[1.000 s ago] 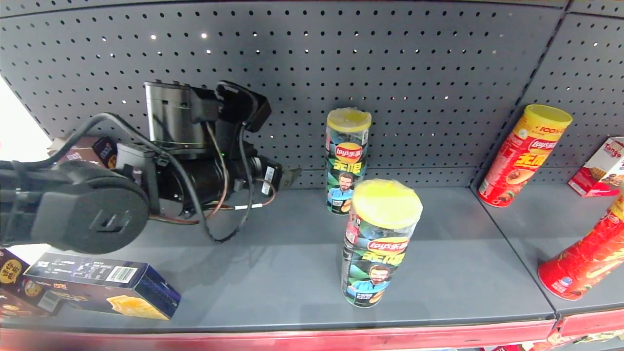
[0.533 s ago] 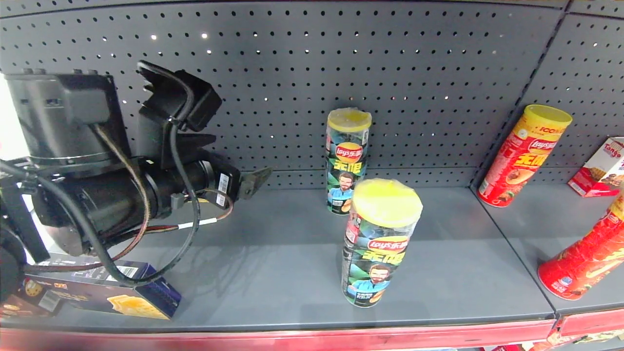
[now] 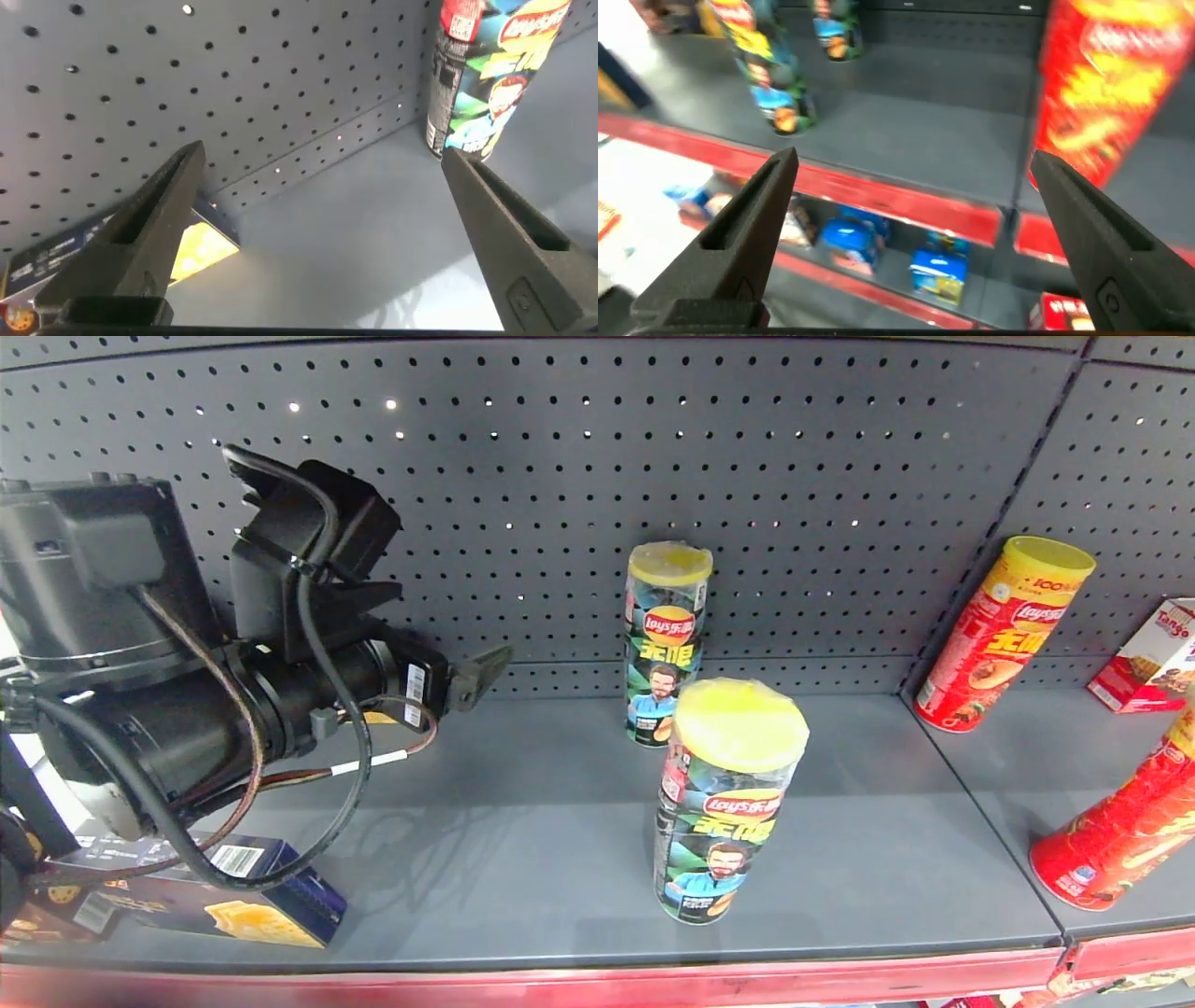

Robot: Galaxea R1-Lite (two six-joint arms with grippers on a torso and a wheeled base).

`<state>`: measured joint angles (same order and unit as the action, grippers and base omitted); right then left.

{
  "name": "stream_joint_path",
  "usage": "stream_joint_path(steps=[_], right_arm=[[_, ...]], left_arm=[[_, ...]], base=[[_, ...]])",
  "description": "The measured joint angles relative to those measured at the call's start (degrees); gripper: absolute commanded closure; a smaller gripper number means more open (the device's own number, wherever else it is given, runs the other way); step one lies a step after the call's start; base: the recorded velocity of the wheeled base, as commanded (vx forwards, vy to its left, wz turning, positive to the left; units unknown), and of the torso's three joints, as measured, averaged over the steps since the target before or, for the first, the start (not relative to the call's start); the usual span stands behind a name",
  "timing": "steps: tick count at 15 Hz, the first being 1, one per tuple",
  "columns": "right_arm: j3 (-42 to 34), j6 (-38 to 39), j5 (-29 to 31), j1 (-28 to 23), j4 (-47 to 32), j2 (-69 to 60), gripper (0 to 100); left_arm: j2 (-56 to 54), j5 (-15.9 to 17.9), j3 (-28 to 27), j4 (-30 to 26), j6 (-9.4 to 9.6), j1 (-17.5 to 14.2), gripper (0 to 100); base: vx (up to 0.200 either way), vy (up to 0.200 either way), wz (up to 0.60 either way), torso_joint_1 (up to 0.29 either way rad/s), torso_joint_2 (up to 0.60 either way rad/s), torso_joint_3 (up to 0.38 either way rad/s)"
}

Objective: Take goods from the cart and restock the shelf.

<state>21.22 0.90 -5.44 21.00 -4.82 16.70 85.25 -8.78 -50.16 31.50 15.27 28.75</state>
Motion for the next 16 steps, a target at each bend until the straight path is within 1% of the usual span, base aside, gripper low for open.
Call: stream_joint_path(steps=[2, 3, 6, 8, 11, 14, 16], right_arm=[[4.22, -3.22, -2.11, 1.95, -0.35, 8.79, 0], [5.4, -4.92, -2.55, 3.66, -0.3, 13.14, 0], [7.24, -7.5, -1.76, 8.75, 1.29, 25.16, 0], [7.22, -7.83, 0.62, 10.69, 7.46, 32.63, 0], [6.91, -7.72, 6.1, 12.92, 16.82, 43.36, 0], [8.2, -7.13, 9.45, 15.32, 19.98, 51.69, 0], [10.86, -7.03, 10.01, 15.85, 20.27, 55.56, 0]], left_arm=[[0.61, 0.11, 1.44, 2.79, 0.22, -0.02, 0], [0.88, 0.18, 2.57, 3.96, 0.67, -0.02, 0], [1.02, 0.27, 4.52, 4.49, 0.9, -0.5, 0], [1.0, 2.21, 5.84, 6.07, 0.89, -1.22, 0], [0.99, 2.44, 6.16, 6.16, 0.93, -2.4, 0], [0.52, 2.49, 6.4, 6.08, 0.95, -2.65, 0], [0.06, 2.46, 6.68, 6.08, 0.98, -2.71, 0]], base=[[0.0, 0.0, 0.0, 0.0, 0.0, 0.0], [0.0, 0.0, 0.0, 0.0, 0.0, 0.0], [0.0, 0.0, 0.0, 0.0, 0.0, 0.0], [0.0, 0.0, 0.0, 0.0, 0.0, 0.0], [0.0, 0.0, 0.0, 0.0, 0.0, 0.0], [0.0, 0.0, 0.0, 0.0, 0.0, 0.0], [0.0, 0.0, 0.0, 0.0, 0.0, 0.0]])
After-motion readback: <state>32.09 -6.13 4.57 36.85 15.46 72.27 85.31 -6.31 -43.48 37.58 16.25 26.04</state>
